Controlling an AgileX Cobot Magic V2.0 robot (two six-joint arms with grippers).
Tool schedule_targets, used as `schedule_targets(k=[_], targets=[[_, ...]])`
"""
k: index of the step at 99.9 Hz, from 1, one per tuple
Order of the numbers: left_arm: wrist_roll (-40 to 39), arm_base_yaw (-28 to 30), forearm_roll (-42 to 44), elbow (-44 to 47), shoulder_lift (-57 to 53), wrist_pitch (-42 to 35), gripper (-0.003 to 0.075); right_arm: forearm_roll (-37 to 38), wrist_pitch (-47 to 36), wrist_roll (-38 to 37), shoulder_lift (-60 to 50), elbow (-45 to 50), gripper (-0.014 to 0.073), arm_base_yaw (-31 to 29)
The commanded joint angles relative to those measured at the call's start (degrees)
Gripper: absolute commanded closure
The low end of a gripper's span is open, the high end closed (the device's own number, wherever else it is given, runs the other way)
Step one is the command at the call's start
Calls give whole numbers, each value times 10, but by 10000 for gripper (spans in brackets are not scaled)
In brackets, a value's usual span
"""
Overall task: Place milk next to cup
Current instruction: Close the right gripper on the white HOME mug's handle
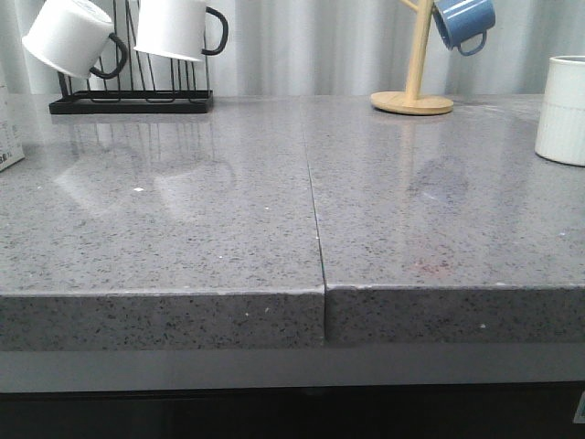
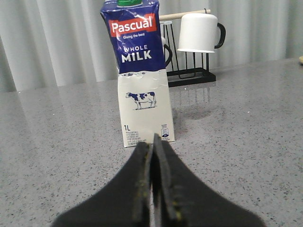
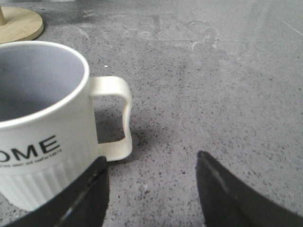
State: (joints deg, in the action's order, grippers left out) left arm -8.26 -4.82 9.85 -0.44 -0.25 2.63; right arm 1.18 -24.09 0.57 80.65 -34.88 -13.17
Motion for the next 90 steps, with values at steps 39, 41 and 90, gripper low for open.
schedule_targets(k=[39, 41, 90], targets=[[-4, -2, -1, 30, -19, -46, 741, 13, -137, -2, 38, -20, 170, -4], [-4, -2, -1, 30, -19, -46, 741, 16, -141, -6, 40, -20, 170, -4], [-4, -2, -1, 30, -19, -46, 741, 151, -202, -148, 97, -44, 170, -44]])
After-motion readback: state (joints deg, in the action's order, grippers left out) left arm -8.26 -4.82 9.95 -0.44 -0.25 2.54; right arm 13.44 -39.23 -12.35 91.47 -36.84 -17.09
